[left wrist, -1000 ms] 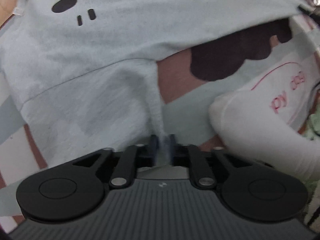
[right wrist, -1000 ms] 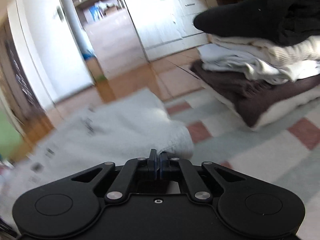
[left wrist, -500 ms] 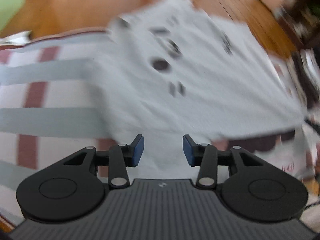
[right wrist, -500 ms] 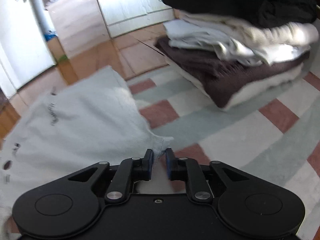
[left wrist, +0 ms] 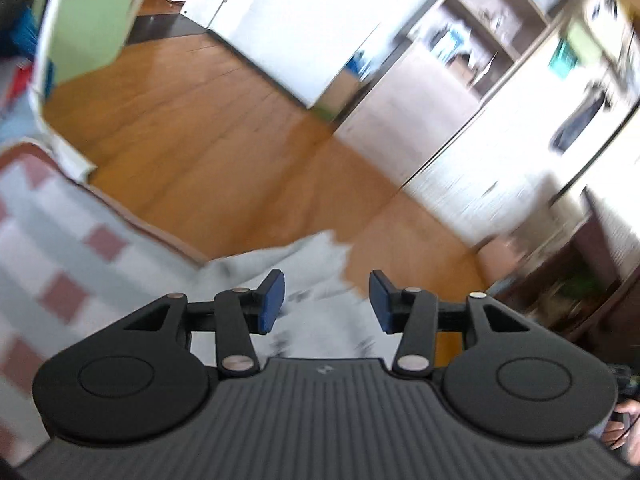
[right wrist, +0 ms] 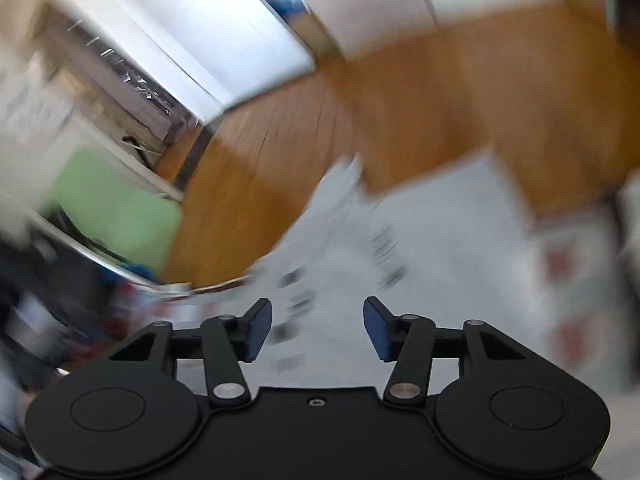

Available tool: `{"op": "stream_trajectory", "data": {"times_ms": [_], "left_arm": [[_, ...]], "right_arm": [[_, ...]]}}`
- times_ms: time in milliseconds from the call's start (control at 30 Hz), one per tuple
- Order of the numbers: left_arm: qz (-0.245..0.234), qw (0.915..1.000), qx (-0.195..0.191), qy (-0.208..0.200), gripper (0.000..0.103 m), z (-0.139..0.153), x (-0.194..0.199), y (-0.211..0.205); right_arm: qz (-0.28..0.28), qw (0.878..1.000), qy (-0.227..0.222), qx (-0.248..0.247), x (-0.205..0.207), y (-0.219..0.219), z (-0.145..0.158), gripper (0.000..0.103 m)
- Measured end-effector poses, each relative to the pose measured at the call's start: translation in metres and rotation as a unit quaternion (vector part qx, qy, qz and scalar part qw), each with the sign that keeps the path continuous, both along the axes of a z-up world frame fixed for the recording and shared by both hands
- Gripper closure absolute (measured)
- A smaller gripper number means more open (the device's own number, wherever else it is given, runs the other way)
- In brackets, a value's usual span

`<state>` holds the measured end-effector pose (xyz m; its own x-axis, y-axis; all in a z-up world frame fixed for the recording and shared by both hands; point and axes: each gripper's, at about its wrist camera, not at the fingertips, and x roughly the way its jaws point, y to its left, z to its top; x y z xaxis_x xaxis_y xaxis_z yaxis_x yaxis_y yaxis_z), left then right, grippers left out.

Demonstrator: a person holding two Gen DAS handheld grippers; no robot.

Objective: Fold clothes

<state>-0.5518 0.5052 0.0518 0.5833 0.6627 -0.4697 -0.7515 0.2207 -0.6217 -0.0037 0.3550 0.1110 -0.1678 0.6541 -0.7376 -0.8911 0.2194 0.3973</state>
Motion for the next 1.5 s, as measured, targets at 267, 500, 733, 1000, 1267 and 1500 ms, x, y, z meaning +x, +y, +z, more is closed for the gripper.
{"op": "stream_trajectory", "data": {"times_ms": [267,500,733,1000,1267,1500], "left_arm": [[0.022,0.9966,-0.078,-0.013,0.054,-0.092,0.104,0.078],[-0.016,0.9894,-0.08,0.121,0.054,-0.191,0.134,0.127],[0.007,0.9853,-0.123,0.118,0.054,-0.262,0.098,0.156],[0.022,0.9963,-0.081,0.019,0.054,-0.27,0.088,0.177],[0.014,0.9825,-0.169,-0.076,0.041,-0.302,0.105,0.193],[-0.05,0.9854,-0.158,-0.037,0.051,-0.294,0.139,0.176]], "right_arm": [[-0.001,0.973,-0.194,-0.122,-0.048,0.139,0.106,0.048],[0.087,0.976,-0.182,-0.079,-0.043,0.206,0.02,0.048],[0.022,0.989,-0.095,-0.112,0.032,0.217,-0.133,0.053],[0.006,0.987,-0.053,-0.154,0.093,0.211,-0.188,0.053],[0.039,0.988,-0.019,-0.148,0.085,0.238,-0.204,0.053],[-0.03,0.989,0.076,-0.119,0.078,0.246,-0.24,0.053]]}}
